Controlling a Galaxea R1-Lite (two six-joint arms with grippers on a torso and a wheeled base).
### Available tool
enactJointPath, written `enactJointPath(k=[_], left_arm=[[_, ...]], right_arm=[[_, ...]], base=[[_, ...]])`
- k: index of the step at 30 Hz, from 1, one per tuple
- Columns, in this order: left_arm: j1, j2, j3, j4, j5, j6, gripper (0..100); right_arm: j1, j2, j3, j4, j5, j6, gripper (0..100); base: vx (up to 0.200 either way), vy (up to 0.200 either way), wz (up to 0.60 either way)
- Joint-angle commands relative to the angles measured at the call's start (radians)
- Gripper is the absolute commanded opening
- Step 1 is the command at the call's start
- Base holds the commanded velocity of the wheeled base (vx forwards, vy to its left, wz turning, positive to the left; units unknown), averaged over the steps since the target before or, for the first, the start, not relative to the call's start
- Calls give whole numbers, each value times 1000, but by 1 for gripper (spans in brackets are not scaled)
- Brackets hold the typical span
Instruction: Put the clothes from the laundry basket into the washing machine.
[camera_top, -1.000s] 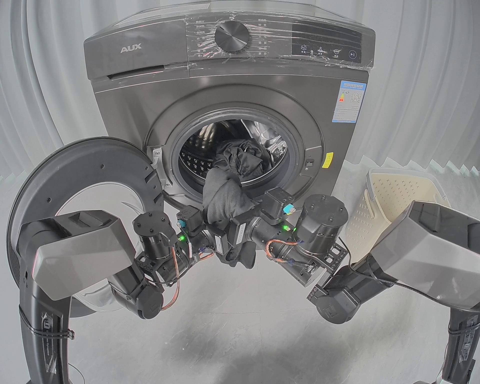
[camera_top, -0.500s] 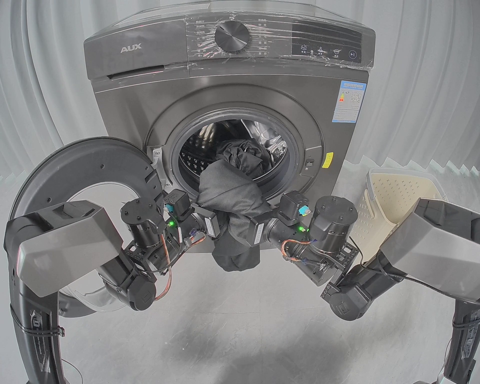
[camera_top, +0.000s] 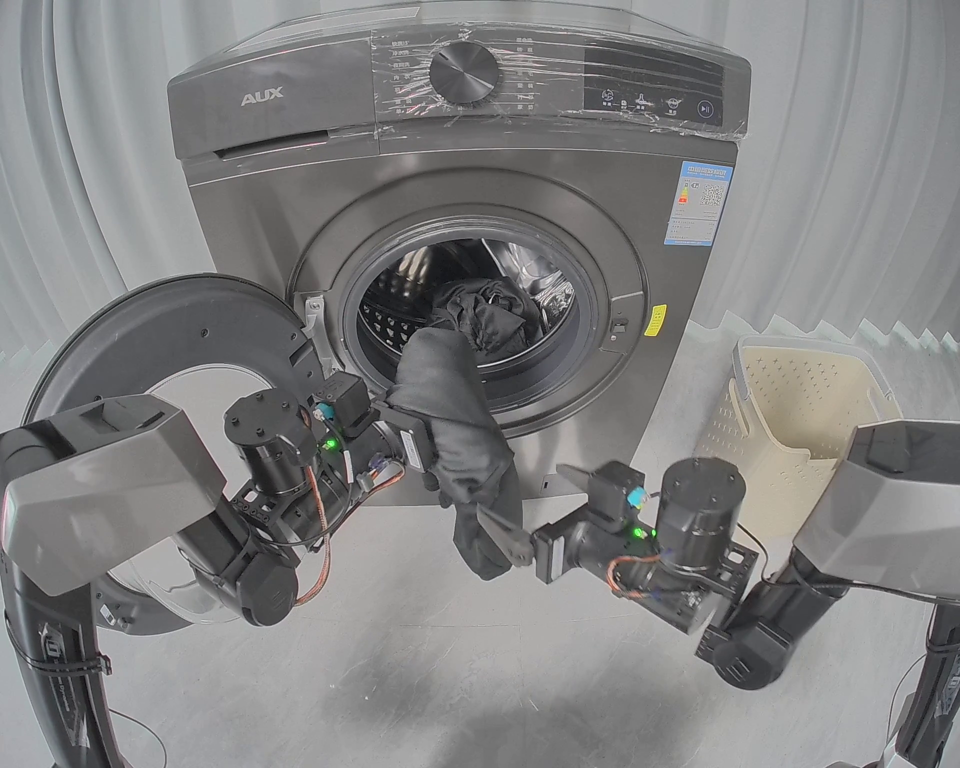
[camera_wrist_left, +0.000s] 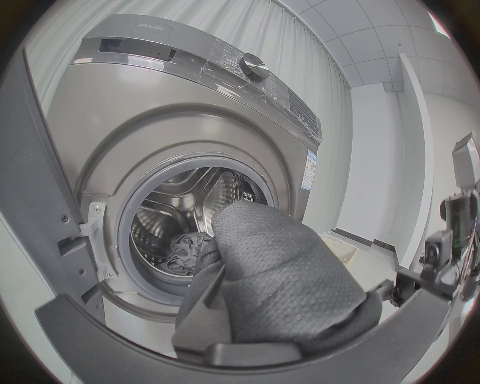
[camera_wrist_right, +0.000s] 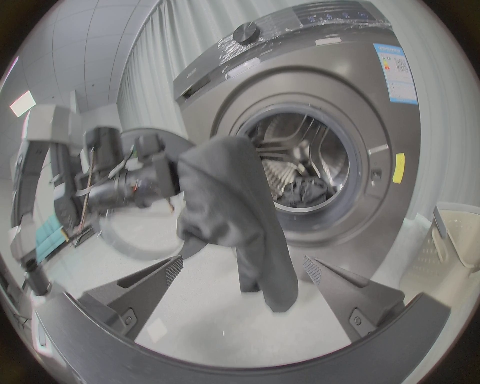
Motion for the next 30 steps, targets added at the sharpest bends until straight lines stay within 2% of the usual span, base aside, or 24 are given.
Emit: enactJointPath(k=[1,5,8,10,14,17,22,26,30], left_arm=[[-15,-166,226,-1,-6,-23,0],[-9,-253,338,-2,-24,-25,0],[-9,-291,367,-2,-58,-45,0],[-12,-297,372,-4,-56,-42,0],[-39,-297,396,-2,-47,-37,0],[-39,-297,413,-2,-44,-36,0],[-43,-287,441,-2,10,-32,0],[-38,-268,453,-4,13,-32,0],[-44,-264,456,-2,16,-31,0]], right_arm=[[0,-166,373,-37,90,-31,100],[-29,-223,413,-41,68,-19,100],[-101,-256,412,-38,38,-17,100],[-135,-263,415,-38,31,-13,100],[-216,-247,416,-87,30,49,100],[-222,-207,426,-141,27,53,100],[-230,-120,412,-166,25,58,100],[-222,-120,410,-166,25,58,100],[-221,-129,412,-166,25,59,100]], base=[[0,0,0],[0,0,0],[0,0,0],[0,0,0],[0,0,0],[0,0,0],[0,0,0],[0,0,0],[200,0,0]])
